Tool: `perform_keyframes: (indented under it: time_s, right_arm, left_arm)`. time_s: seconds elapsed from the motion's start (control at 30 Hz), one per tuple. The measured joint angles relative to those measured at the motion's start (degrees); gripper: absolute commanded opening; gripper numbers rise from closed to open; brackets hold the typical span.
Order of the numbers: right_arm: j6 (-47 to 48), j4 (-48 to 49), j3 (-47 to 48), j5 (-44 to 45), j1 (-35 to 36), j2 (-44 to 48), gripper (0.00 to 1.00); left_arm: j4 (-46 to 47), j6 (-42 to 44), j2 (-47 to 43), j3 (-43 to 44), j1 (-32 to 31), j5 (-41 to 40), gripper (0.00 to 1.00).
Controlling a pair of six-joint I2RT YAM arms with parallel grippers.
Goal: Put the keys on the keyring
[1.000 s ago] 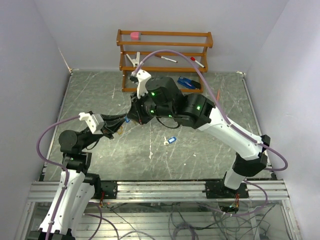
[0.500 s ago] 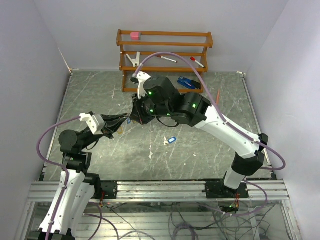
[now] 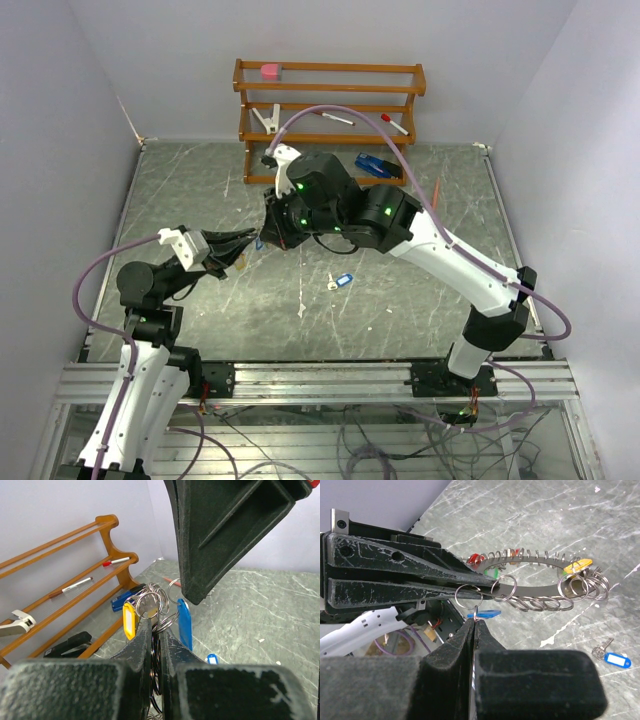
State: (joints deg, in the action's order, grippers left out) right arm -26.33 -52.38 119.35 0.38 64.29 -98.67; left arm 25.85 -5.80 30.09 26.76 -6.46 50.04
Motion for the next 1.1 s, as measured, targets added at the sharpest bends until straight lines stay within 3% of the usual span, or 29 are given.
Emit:
perform_keyframes:
  time_s: [1.1]
  right_arm:
    - [-2.1, -2.0, 3.2, -3.7, -0.7, -2.9, 0.0]
  left_arm:
    - [-1.3, 1.3, 0.4, 0.1, 0.0, 0.2, 0.07]
